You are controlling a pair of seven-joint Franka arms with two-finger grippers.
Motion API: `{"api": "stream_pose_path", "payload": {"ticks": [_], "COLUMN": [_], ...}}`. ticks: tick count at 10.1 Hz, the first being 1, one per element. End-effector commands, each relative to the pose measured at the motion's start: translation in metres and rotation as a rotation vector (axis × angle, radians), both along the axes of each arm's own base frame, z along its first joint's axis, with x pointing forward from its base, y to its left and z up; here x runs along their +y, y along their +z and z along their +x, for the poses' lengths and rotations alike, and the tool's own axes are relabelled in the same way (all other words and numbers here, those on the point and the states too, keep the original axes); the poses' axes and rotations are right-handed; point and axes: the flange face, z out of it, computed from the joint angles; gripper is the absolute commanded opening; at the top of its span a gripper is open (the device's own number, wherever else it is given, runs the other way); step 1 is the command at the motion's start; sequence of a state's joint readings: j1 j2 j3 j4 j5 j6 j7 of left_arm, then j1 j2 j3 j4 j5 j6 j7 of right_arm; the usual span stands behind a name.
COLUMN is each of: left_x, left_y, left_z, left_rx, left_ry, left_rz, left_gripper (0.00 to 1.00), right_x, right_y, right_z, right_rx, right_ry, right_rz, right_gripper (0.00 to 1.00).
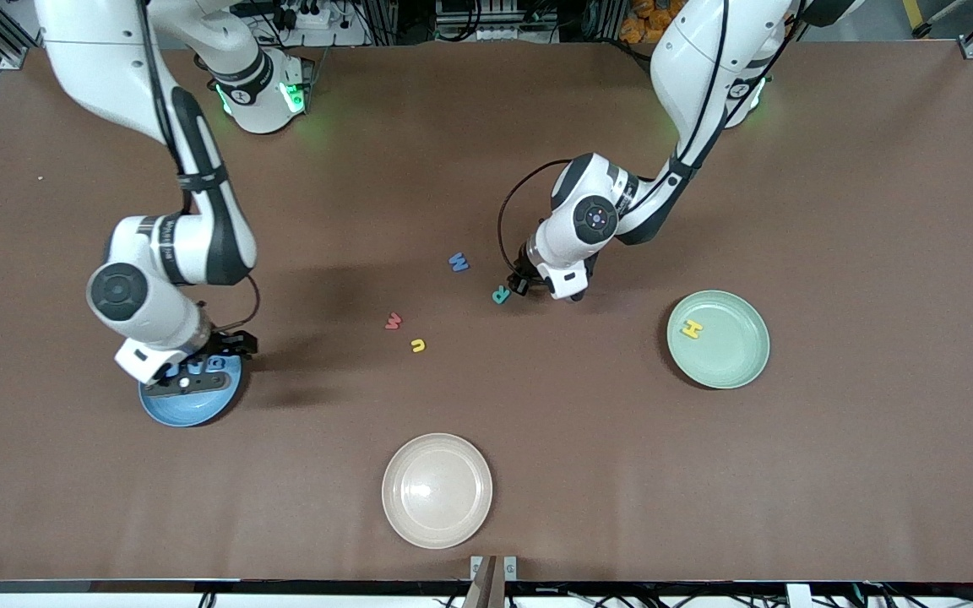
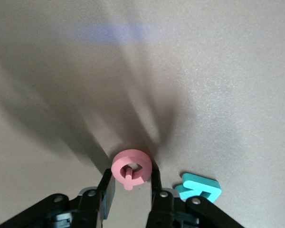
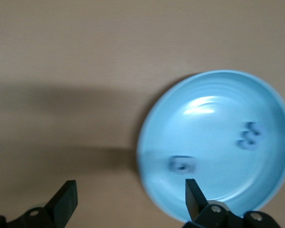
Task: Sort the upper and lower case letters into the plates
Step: 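Carry the g to the blue plate with the right gripper and release, then carry the Q toward the green plate while the right gripper grasps pink m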
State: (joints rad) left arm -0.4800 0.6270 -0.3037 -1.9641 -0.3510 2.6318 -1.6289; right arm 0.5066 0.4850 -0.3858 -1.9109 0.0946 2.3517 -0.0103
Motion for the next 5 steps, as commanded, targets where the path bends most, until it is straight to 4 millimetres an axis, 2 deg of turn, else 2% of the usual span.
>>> {"api": "stream_pose_path", "payload": {"ticks": [1,3,5], "left_x": [-0.001,0.000,-0.004], "left_y": [-0.002,0.002,0.009], "left_z": [0.005,0.007,0.013], "left_rx": [-0.002,0.004,0.026], "left_ry": [-0.009,-0.009,-0.020], "left_rz": [-0.001,-0.001,-0.001], "left_gripper": [0.18,0.18,0.18], "right_x": [0.073,0.127,0.180], "right_y": [-0.011,-0.014,-0.032], "right_z": [-0.017,-0.033,-0.046], "right_rx": [0.000,0.003,-0.009], "right_ry": [-0.112,-0.177,-0.251], "right_rz": [0.043,0.085,0.070], "right_gripper": [1.00,1.00,1.00]}}
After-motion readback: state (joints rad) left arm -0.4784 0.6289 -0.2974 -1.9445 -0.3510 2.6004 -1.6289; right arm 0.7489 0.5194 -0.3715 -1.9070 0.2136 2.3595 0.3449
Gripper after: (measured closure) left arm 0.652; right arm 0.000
